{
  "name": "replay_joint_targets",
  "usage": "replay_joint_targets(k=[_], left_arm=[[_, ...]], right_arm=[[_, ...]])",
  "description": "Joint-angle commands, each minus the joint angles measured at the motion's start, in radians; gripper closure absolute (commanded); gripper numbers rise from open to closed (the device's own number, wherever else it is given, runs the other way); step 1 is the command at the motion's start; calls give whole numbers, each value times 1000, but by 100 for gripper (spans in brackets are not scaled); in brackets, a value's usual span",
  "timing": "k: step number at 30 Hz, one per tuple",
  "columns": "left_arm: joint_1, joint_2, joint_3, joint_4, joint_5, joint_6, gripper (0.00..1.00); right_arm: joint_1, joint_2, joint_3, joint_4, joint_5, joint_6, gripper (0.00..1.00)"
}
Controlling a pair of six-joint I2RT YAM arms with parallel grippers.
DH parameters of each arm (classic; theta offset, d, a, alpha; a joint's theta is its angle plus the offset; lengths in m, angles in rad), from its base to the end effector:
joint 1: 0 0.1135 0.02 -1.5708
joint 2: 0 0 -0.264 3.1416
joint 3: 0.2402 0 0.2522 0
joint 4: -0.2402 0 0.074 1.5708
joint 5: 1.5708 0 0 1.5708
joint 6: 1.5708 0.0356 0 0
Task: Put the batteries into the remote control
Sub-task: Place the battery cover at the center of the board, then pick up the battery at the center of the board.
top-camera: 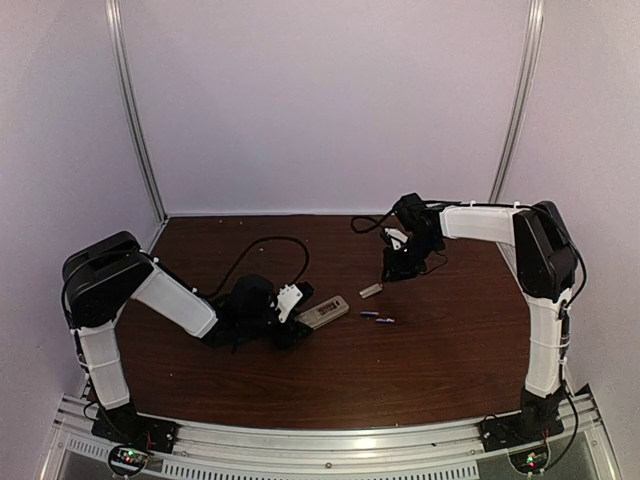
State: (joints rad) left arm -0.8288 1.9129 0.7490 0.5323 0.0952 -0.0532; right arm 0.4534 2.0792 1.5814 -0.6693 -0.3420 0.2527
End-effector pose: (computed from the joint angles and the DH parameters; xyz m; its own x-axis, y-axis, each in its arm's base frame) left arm 0.2333 -0.2595 0.0964 -0.4402 0.4018 -0.8030 0.7633 0.6384 -0.0990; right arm 0.3855 0.2011 0.1810 -0.9332 -0.1927 -0.3032 -0.3075 0.8648 0.3968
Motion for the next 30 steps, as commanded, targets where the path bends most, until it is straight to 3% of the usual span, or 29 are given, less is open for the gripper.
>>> replay_joint_targets(k=[1,8,11,14,21,23,30], left_arm=[[-1,-19,-7,-113,-48,13,50],[-1,-33,-5,-121,-74,6,35],[-1,-38,-1,-126,-81,5,31],[-1,-52,4,-139,-97,6,22],[-1,-100,13,-186,-123,9,20],[-1,-115,10,-194,-125,4,3],[-1,-172,-14,-209,-129,-29,2]], right_arm=[[5,-67,4,-81,52,-33,71],[56,-154,28,-247,137,-207,47],[80,-188,7,-247,151,-238,43],[112,-197,-10,-252,160,-296,42],[169,-184,-24,-262,139,-349,42],[178,-178,-25,-266,137,-358,43],[195,-163,-48,-270,154,-378,46]])
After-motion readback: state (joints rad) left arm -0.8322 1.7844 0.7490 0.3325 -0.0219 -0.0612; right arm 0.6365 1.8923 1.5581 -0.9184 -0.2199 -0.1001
